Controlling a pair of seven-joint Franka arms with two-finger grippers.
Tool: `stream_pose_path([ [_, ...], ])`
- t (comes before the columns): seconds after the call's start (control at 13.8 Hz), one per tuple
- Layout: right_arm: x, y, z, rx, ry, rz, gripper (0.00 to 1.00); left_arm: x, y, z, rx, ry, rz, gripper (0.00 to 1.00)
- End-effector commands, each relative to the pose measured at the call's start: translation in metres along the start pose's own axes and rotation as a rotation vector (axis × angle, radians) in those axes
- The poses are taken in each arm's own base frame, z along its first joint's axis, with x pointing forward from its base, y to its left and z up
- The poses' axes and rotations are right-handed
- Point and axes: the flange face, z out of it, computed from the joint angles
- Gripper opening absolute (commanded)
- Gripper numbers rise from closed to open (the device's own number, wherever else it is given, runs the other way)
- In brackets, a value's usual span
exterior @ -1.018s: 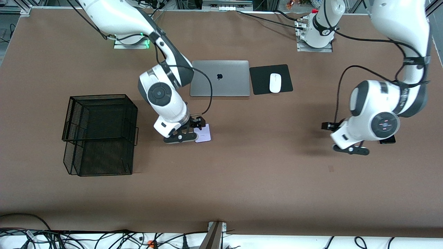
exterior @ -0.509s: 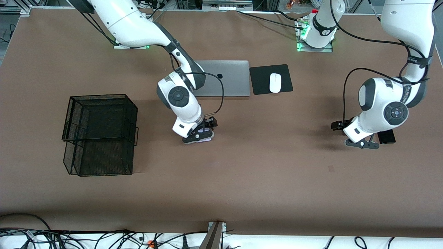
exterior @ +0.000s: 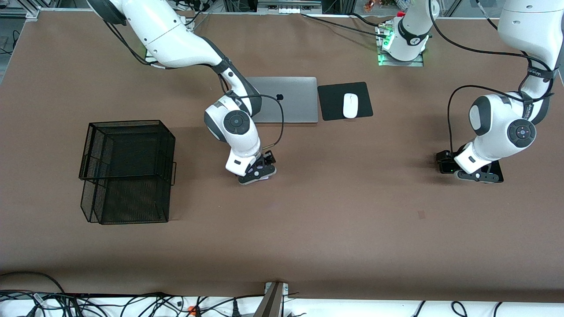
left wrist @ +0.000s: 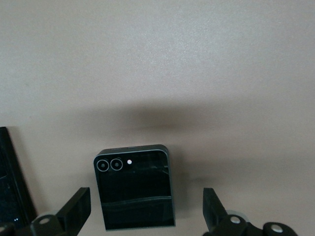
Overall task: Place phones with both arms
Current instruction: 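Grasp the white phone with the right gripper while the left gripper reaches the flip phone, then lower the white phone into the organizer while the left gripper grasps the flip phone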
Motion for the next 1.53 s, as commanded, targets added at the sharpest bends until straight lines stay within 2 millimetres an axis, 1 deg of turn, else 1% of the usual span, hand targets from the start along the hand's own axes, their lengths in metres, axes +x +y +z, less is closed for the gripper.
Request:
stream_pose_path([
  [0.0, 0.001, -0.002, 0.006, -0.01, 0.007, -0.027, 1.0, -0.008, 0.003, 0.013, 0.002, 0.03, 0.014, 1.0],
  [0.07, -0.001, -0.002, 0.011, -0.011, -0.001, -0.027, 1.0, -0.01, -0.003, 0.017, 0.0, 0.027, 0.005, 1.0],
  [0.15, -0.001, -0.002, 0.012, -0.01, -0.001, -0.026, 1.0, -0.012, -0.009, 0.018, 0.0, 0.028, -0.007, 1.0],
  [0.29, -0.002, -0.001, 0.014, -0.013, -0.003, -0.027, 1.0, -0.015, -0.01, 0.022, 0.002, 0.04, -0.01, 1.0],
  [0.36, -0.003, -0.002, 0.017, -0.012, -0.008, -0.027, 1.0, -0.016, -0.01, 0.025, 0.002, 0.044, -0.011, 1.0],
  [0.44, -0.004, -0.002, 0.02, -0.013, -0.004, -0.031, 1.0, -0.017, -0.014, 0.028, 0.003, 0.047, -0.018, 1.0],
  [0.51, -0.003, -0.003, 0.02, -0.017, 0.006, -0.042, 0.97, -0.018, -0.016, 0.03, 0.003, 0.05, -0.023, 1.0],
  [0.58, -0.001, -0.002, 0.017, -0.019, 0.015, -0.047, 0.65, -0.018, -0.017, 0.033, 0.003, 0.051, -0.027, 1.0],
  [0.65, 0.001, -0.001, 0.013, -0.019, 0.021, -0.049, 0.27, -0.018, -0.017, 0.036, 0.002, 0.052, -0.028, 1.0],
  [0.73, 0.005, 0.003, 0.008, -0.021, 0.027, -0.045, 0.06, -0.02, -0.02, 0.04, 0.0, 0.047, -0.034, 1.0],
  [0.8, 0.01, 0.007, -0.002, -0.02, 0.039, -0.032, 0.0, -0.021, -0.023, 0.04, -0.001, 0.052, -0.04, 1.0],
  [0.87, 0.019, 0.021, -0.022, -0.03, 0.06, -0.011, 0.0, -0.023, -0.023, 0.042, -0.003, 0.05, -0.041, 1.0],
  [0.94, 0.032, 0.045, -0.055, -0.055, 0.08, 0.025, 0.0, -0.023, -0.023, 0.044, -0.002, 0.057, -0.043, 1.0],
  [1.02, 0.041, 0.076, -0.095, -0.085, 0.082, 0.07, 0.0, -0.023, -0.023, 0.046, -0.001, 0.066, -0.05, 1.0],
  [1.09, 0.046, 0.112, -0.134, -0.11, 0.073, 0.123, 0.0, -0.025, -0.02, 0.051, -0.005, 0.064, -0.052, 1.0],
  [1.16, 0.045, 0.145, -0.17, -0.138, 0.056, 0.172, 0.0, -0.023, -0.016, 0.051, -0.018, 0.072, -0.062, 1.0],
  [1.24, 0.039, 0.179, -0.198, -0.177, 0.012, 0.224, 0.0, -0.023, -0.015, 0.054, -0.028, 0.071, -0.078, 1.0],
  [1.31, 0.032, 0.212, -0.218, -0.212, -0.027, 0.237, 0.0, -0.022, -0.01, 0.055, -0.036, 0.072, -0.076, 1.0],
  [1.38, 0.025, 0.251, -0.236, -0.243, -0.053, 0.227, 0.0, -0.022, -0.009, 0.056, -0.037, 0.071, -0.077, 0.93],
  [1.45, 0.015, 0.289, -0.249, -0.26, -0.082, 0.224, 0.0, -0.021, -0.008, 0.056, -0.038, 0.071, -0.077, 0.71],
])
